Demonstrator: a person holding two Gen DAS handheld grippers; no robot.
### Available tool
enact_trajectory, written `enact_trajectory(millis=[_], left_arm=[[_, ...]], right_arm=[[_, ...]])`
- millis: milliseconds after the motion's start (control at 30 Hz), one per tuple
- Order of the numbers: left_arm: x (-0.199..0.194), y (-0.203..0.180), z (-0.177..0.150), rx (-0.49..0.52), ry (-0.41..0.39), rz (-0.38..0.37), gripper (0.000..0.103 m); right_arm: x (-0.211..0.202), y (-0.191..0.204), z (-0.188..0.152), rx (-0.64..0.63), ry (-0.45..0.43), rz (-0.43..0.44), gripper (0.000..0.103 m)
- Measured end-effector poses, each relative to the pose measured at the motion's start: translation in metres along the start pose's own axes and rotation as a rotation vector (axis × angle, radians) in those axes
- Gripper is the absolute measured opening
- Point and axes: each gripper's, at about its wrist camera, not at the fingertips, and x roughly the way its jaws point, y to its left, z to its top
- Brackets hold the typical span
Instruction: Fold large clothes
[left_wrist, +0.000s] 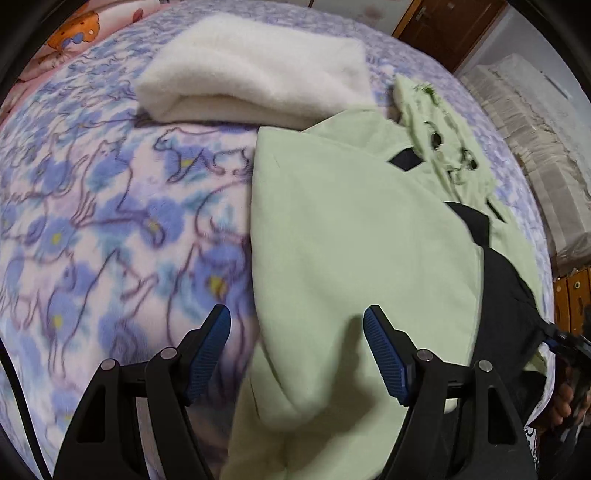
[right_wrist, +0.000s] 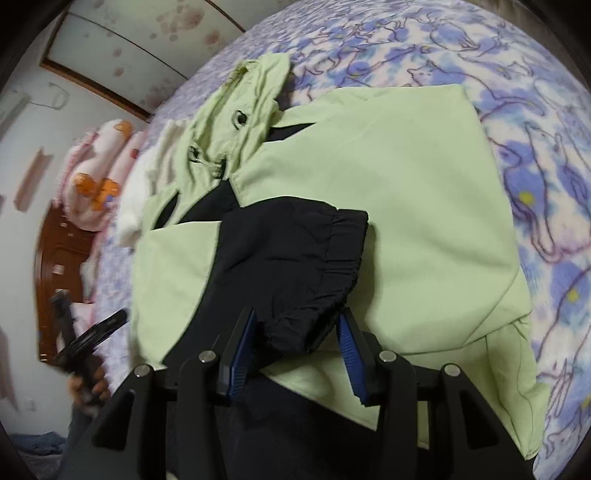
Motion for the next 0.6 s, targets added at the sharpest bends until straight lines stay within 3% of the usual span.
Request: enact_trajectory(millis=[133, 267, 433, 467, 500, 567, 600], left_arm=[[0.025, 0.005, 0.015, -0.007, 0.039, 0.005, 0.073], [0.034, 0.007, 0.023, -0.003, 0.029, -0.016, 0.073], [0.04, 0.006, 0.03, -0.004, 0.016, -0.044, 0.07], [0.039, 0.006, 0.031, 0.001, 0.003, -0.051, 0.056], [0.036, 0.005, 0.032, 0.007, -0.007, -0.06, 0.03], [0.032, 0.003, 0.033, 0.017, -0.018, -0.041, 0.007], [0.028, 0.001, 0.035, 0.027, -0.035, -0.025, 0.005]], right_arm=[[-0.008, -0.015, 0.003, 0.047, -0.029, 0.056, 0.046], [0.002, -0.026, 0.013, 0.076, -0.017, 0.035, 0.046], [0.042, -0.029, 0.033, 0.072, 0.039, -0.028, 0.046], [0.049, -0.029, 0.035, 0.074, 0.043, -0.034, 0.046], [0.053, -0.027, 0.037, 0.074, 0.037, -0.04, 0.047], [0.057, -0.019, 0.038, 0.045, 0.01, -0.065, 0.045], [0.058, -0.009, 0.038, -0.007, -0.004, -0.119, 0.031]])
